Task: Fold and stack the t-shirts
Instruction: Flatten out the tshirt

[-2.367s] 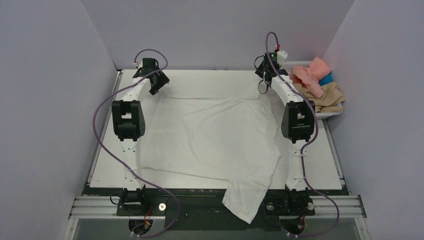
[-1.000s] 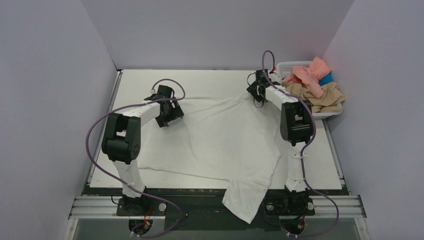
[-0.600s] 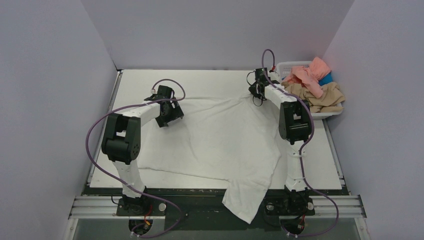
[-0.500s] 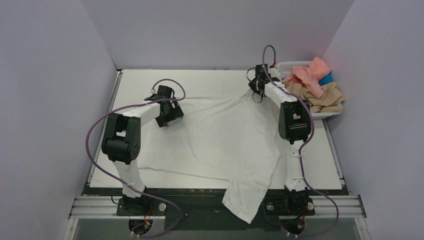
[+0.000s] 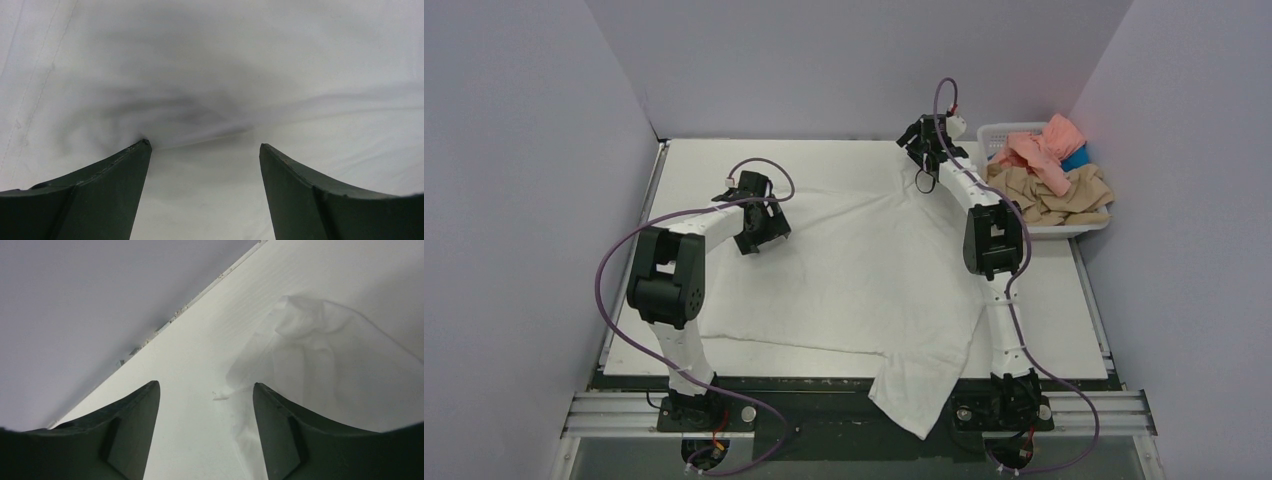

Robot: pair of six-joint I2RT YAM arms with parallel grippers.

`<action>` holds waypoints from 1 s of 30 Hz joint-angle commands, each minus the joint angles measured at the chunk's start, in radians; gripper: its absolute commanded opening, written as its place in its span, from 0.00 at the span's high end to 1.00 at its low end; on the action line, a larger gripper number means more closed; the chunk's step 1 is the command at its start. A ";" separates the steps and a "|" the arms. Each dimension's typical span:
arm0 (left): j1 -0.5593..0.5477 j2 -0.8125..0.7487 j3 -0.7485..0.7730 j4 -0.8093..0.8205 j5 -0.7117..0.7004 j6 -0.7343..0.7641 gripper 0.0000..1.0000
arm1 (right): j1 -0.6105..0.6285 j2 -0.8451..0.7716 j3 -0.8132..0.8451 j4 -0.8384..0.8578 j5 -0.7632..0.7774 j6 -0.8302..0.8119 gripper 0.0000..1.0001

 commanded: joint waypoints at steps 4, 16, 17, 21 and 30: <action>0.007 -0.073 0.002 -0.021 -0.013 0.016 0.10 | 0.000 -0.323 -0.177 -0.078 -0.021 -0.285 0.22; 0.014 -0.186 -0.026 -0.051 -0.027 -0.002 0.09 | 0.068 -0.831 -0.988 -0.338 0.100 -0.173 0.09; 0.015 -0.197 -0.046 -0.060 -0.029 -0.006 0.09 | 0.072 -0.847 -1.019 -0.344 0.102 -0.168 0.09; 0.015 -0.295 -0.161 -0.063 -0.062 -0.048 0.09 | 0.090 -0.949 -1.184 -0.357 0.137 -0.151 0.08; 0.029 -0.466 -0.414 -0.115 -0.124 -0.167 0.09 | 0.061 -0.925 -1.277 -0.302 0.116 -0.200 0.07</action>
